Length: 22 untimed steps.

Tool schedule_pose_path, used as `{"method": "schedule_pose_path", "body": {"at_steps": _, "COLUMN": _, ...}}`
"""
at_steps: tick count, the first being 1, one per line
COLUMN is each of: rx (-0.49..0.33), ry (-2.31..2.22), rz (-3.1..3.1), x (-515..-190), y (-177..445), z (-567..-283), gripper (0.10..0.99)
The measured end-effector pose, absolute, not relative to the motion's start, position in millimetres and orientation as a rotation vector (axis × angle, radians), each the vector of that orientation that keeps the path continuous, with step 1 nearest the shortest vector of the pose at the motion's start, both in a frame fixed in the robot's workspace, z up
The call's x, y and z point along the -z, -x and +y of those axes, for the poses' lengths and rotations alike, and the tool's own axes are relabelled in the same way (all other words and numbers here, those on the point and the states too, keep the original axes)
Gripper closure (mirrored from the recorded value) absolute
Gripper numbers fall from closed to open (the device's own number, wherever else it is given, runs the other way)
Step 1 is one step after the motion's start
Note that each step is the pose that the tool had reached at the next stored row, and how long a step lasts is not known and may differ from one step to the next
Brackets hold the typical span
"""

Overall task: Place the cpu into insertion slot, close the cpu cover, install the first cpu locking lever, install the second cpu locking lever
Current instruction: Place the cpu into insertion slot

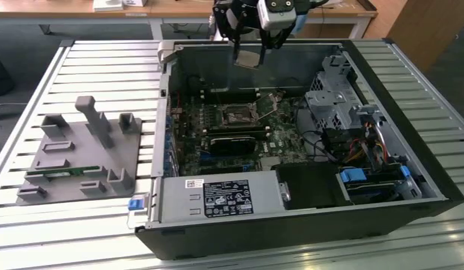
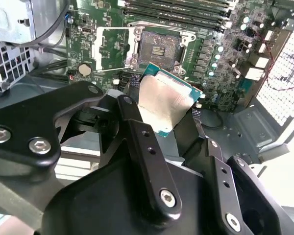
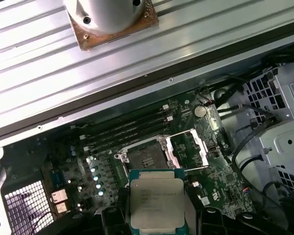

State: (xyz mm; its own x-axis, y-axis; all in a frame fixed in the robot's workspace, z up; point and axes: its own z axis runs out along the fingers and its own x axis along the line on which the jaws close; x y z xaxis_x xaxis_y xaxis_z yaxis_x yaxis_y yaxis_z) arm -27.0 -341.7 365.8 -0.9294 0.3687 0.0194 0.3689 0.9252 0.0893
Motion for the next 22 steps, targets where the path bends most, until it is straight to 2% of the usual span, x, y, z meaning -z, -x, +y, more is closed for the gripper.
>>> {"method": "schedule_pose_path", "body": {"at_steps": 22, "rx": 0.144, "ry": 0.768, "rz": -3.046, "x": -364.9, "y": 27.2, "z": -341.7, "gripper": 0.553}}
